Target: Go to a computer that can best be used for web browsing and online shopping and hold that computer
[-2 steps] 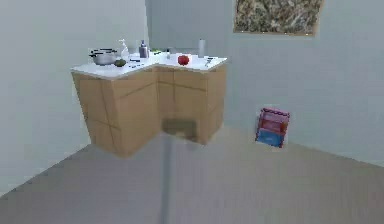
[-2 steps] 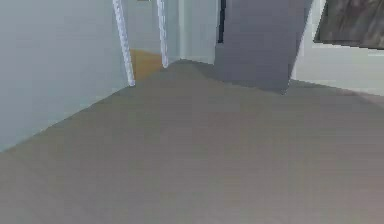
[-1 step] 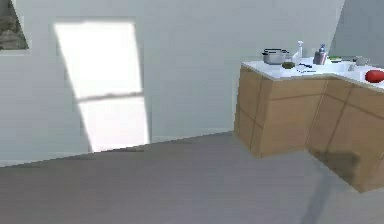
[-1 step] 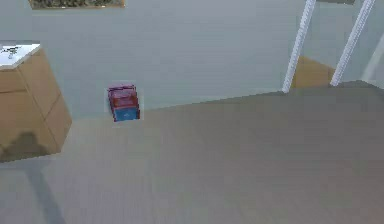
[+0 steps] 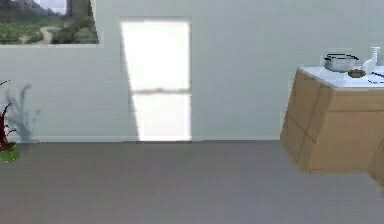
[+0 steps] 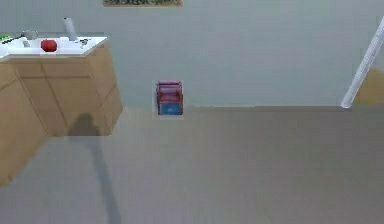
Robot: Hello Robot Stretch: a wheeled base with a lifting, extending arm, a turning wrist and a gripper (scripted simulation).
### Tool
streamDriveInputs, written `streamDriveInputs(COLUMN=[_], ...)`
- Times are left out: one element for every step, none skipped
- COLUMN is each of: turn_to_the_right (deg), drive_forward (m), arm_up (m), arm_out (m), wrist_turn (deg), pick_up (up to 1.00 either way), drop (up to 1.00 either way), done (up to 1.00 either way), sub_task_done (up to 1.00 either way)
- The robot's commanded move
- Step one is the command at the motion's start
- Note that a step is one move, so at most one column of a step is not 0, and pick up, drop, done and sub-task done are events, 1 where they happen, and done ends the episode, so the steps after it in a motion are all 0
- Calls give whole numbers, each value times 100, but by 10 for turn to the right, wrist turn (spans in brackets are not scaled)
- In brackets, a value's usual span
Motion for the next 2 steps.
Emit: streamDriveInputs(turn_to_the_right=[0,-450], drive_forward=[40,0], arm_up=[0,0], arm_out=[0,0], wrist_turn=[0,0], pick_up=[0,0], drop=[0,0], done=[0,0], sub_task_done=[0,0])
